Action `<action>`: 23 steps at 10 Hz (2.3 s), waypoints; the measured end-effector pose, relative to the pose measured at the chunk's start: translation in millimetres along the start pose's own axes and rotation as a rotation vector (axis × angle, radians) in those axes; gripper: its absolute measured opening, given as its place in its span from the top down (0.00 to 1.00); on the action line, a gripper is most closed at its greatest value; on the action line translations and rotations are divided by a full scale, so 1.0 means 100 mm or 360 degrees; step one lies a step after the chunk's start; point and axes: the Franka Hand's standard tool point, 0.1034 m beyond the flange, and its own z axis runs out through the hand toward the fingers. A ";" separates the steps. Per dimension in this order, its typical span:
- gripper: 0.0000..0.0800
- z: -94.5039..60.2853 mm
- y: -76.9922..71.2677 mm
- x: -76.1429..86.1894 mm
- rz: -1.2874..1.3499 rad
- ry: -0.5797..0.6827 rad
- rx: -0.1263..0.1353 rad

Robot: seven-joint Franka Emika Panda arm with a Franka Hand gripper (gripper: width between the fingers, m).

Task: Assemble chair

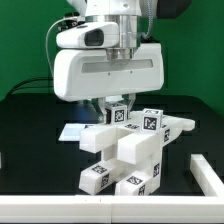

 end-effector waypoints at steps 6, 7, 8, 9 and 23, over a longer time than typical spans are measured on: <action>0.67 0.00 0.04 0.03 0.1309 0.0062 0.0042; 0.67 0.00 0.04 0.03 0.1440 0.0059 0.0058; 0.67 0.00 0.04 0.03 0.1483 0.0059 0.0059; 0.67 0.00 0.04 0.03 0.1538 0.0058 0.0060; 0.19 -0.24 -0.04 0.19 0.0396 -0.0031 0.0045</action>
Offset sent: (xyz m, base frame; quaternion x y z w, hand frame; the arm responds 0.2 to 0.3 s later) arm -0.0050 -0.0035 -0.0072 -0.0086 0.0107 0.3764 0.9264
